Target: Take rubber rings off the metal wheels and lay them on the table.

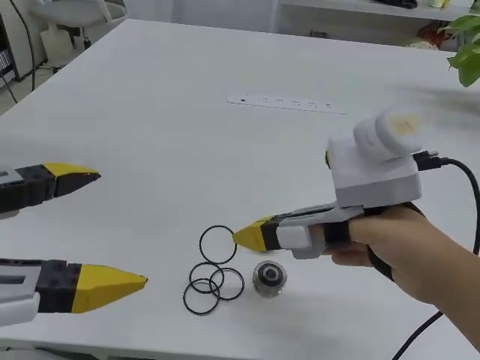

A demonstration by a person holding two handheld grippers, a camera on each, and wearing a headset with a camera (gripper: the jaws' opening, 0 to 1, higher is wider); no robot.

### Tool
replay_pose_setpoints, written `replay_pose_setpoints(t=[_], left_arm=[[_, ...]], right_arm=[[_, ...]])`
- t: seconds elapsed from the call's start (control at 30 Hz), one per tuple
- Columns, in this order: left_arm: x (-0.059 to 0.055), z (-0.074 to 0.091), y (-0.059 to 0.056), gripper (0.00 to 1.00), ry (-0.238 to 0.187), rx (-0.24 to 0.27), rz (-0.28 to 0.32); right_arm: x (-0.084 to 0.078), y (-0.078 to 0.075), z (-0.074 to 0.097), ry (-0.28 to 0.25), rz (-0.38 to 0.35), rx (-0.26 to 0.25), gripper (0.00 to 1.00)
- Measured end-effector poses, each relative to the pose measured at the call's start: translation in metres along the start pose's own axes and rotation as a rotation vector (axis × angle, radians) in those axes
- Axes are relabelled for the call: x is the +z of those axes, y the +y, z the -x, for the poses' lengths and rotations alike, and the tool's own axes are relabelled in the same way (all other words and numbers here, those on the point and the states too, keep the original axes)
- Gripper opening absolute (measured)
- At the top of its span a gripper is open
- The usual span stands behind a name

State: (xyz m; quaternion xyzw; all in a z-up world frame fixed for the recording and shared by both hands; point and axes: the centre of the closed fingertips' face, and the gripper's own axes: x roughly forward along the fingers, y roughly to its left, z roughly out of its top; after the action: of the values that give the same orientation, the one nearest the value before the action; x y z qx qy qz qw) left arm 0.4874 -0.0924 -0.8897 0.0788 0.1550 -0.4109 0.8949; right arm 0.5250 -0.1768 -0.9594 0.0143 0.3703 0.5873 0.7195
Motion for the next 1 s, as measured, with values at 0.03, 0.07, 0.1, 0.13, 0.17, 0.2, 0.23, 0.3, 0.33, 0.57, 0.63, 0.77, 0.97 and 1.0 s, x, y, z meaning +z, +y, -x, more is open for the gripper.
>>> replay_pose_setpoints(t=[0.03,0.07,0.1,0.13,0.17,0.2,0.23,0.3,0.33,0.57,0.63,0.77,0.97,1.0], left_arm=[[-0.002,0.001,-0.001,0.83,0.002,0.003,0.004],[-0.003,0.001,-0.001,0.83,0.005,0.005,0.007],[-0.005,0.002,-0.002,0.83,0.009,0.009,0.012],[-0.006,0.002,-0.002,0.83,0.010,0.010,0.015],[-0.007,0.003,-0.002,0.83,0.010,0.013,0.020],[-0.008,0.003,-0.003,0.83,0.009,0.015,0.024],[-0.009,0.003,-0.004,0.83,0.009,0.014,0.031],[-0.010,0.003,-0.006,0.83,0.013,0.012,0.035],[-0.011,0.003,-0.006,0.83,0.015,0.011,0.035],[-0.014,0.003,-0.007,0.82,0.018,0.014,0.047],[-0.014,0.003,-0.007,0.82,0.019,0.013,0.048],[-0.015,0.002,-0.008,0.81,0.025,0.012,0.047],[-0.015,0.001,-0.008,0.81,0.021,0.016,0.057],[-0.015,0.001,-0.008,0.80,0.021,0.016,0.058]], right_arm=[[-0.003,0.001,-0.002,0.012,0.001,0.004,0.00],[-0.008,0.002,-0.004,0.036,0.001,0.015,0.00],[-0.010,0.002,-0.004,0.043,0.002,0.017,0.00],[-0.015,0.002,-0.006,0.067,0.007,0.018,0.00],[-0.019,0.001,-0.007,0.087,0.012,0.014,0.00],[-0.024,-0.001,-0.009,0.109,0.021,0.003,0.00],[-0.028,-0.001,-0.011,0.127,0.030,-0.003,0.00],[-0.034,-0.004,-0.013,0.151,0.038,-0.003,0.00],[-0.036,-0.005,-0.014,0.159,0.041,-0.006,0.00],[-0.046,-0.009,-0.019,0.209,0.071,-0.029,0.00],[-0.047,-0.010,-0.020,0.218,0.096,-0.039,0.00],[-0.048,-0.015,-0.020,0.228,0.138,-0.067,0.00],[-0.045,-0.019,-0.019,0.222,0.160,-0.091,0.05],[-0.044,-0.019,-0.019,0.221,0.161,-0.093,0.05]])
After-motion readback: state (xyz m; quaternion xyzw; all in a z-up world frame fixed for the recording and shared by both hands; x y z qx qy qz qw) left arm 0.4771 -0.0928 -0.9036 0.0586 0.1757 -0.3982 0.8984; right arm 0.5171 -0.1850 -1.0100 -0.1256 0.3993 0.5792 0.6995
